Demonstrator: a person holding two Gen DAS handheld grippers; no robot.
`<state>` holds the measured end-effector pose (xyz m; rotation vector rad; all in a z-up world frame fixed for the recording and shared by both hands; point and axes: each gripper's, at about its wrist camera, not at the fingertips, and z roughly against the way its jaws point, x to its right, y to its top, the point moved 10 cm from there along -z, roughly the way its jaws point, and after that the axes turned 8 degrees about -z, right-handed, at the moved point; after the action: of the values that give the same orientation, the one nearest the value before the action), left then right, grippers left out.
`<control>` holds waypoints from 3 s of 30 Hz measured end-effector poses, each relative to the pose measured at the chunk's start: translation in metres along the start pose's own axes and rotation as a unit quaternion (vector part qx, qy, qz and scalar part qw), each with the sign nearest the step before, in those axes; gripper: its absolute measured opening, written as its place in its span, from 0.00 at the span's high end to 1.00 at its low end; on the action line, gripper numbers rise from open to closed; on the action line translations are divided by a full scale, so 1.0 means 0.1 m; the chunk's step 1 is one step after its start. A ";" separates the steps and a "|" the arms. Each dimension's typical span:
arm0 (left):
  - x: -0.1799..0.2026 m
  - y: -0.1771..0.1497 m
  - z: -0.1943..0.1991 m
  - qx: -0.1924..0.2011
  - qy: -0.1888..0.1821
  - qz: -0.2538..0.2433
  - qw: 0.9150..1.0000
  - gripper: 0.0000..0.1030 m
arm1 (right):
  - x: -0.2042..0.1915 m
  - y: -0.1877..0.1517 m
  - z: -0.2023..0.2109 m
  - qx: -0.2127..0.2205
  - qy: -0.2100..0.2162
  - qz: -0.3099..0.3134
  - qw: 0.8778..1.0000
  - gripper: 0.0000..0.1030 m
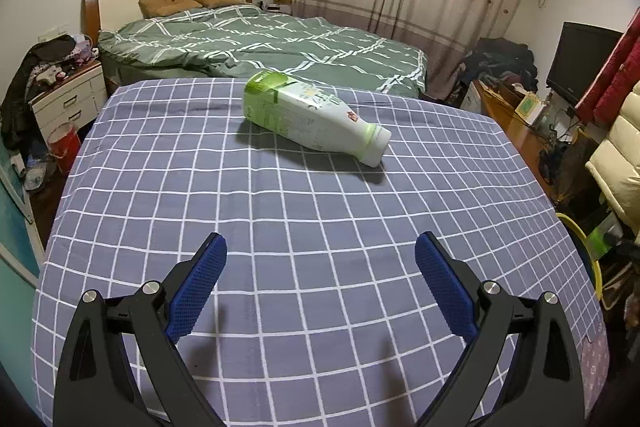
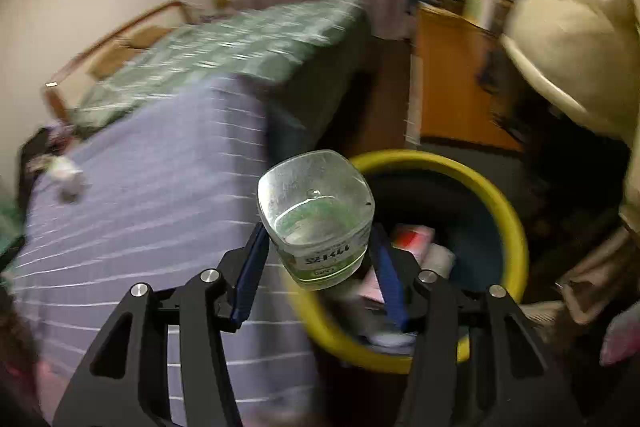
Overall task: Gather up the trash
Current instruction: 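Carry the clear jar into the bin and open the right gripper, then grasp the green-and-white coconut water bottle with the left gripper, then carry the coconut water bottle into the bin and open the left gripper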
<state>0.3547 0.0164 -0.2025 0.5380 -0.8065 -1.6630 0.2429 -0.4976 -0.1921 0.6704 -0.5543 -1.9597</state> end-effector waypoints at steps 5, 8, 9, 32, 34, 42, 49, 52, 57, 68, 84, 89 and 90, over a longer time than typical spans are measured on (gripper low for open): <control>0.07 0.04 -0.01 -0.001 -0.019 0.000 1.000 0.09 | 0.43 -0.10 -0.31 -0.027 -0.040 -0.024 0.999 0.48; 0.11 0.10 -0.03 -0.010 -0.034 -0.011 0.999 0.09 | 0.36 -0.09 -0.33 -0.022 -0.031 -0.025 0.999 0.46; 0.12 0.14 -0.04 -0.015 -0.039 -0.021 0.999 0.09 | 0.35 -0.07 -0.34 -0.019 -0.030 -0.023 0.999 0.45; -0.55 1.15 -1.12 -0.037 -0.112 -0.128 0.985 0.05 | -0.12 0.14 -0.50 -0.016 -0.041 -0.003 0.999 0.41; -0.54 1.15 -1.19 -0.049 -0.134 -0.126 0.982 0.05 | -0.13 0.17 -0.47 -0.012 -0.042 -0.003 0.999 0.41; -0.19 0.91 -0.91 -0.067 -0.185 -0.147 0.969 0.05 | -0.10 0.18 -0.32 -0.002 -0.040 -0.007 0.999 0.38; 0.77 0.39 -0.27 -0.081 -0.252 -0.228 0.937 0.05 | -0.14 0.14 -0.20 0.004 -0.015 -0.007 1.000 0.38; 1.10 0.22 0.00 -0.090 -0.281 -0.270 0.917 0.05 | -0.13 0.13 -0.12 0.009 -0.007 -0.007 1.000 0.38; 1.21 0.40 0.16 -0.082 -0.222 -0.318 0.918 0.05 | -0.05 0.15 0.00 0.019 0.002 -0.014 1.000 0.38; 0.96 0.79 -0.82 -0.169 -0.151 -0.337 0.914 0.05 | 0.18 0.10 -0.02 0.013 -0.001 -0.028 1.000 0.38; 0.91 0.58 -1.28 -0.240 -0.132 -0.325 0.905 0.50 | 0.18 0.05 -0.14 -0.005 0.016 -0.029 0.999 0.38; 0.98 0.51 -1.18 -0.225 -0.104 -0.320 0.914 0.50 | 0.25 0.04 -0.01 0.003 0.031 -0.035 0.999 0.38; 1.02 0.51 -1.15 -0.221 -0.099 -0.320 0.916 0.50 | 0.27 0.04 0.02 0.005 0.034 -0.037 0.999 0.38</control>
<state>0.4460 -0.1135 -0.2332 0.3254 -0.3722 -2.4558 0.2336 -0.5235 -0.1947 0.7707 -0.5034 -1.9948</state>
